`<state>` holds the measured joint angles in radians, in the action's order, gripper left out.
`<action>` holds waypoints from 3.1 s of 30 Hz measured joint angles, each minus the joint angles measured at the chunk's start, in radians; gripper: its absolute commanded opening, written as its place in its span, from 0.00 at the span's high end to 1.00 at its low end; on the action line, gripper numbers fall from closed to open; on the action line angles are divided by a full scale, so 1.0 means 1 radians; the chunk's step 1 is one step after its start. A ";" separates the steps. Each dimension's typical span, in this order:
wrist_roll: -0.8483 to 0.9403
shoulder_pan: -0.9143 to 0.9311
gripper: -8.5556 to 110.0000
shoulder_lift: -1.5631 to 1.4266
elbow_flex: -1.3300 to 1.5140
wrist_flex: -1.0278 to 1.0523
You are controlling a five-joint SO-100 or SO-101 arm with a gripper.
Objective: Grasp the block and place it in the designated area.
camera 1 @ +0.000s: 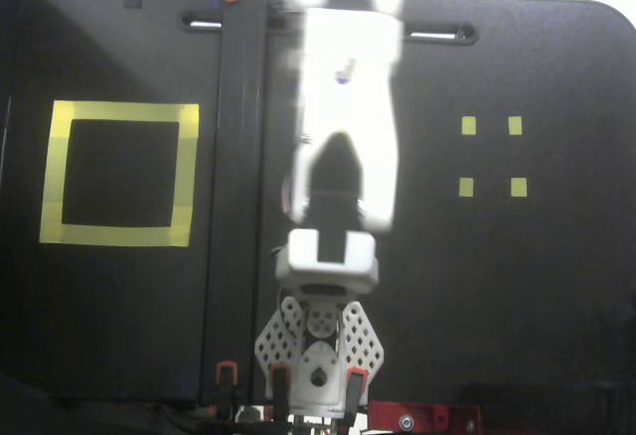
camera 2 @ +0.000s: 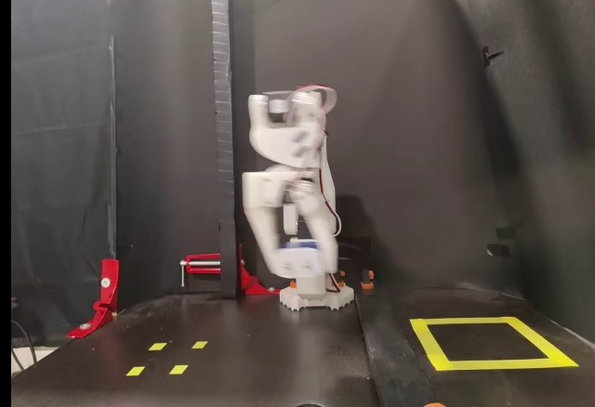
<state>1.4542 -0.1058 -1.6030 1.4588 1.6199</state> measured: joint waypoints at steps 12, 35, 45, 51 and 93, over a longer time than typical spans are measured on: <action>-0.373 -0.385 0.75 0.043 0.000 -0.026; -0.627 -0.701 0.75 0.075 0.000 -0.008; -0.689 -0.741 0.75 0.212 0.000 -0.103; -0.721 -0.758 0.75 0.314 0.002 -0.163; -0.735 -0.775 0.60 0.485 -0.002 -0.236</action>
<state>0.7194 -0.8805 -1.1183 1.4573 1.3837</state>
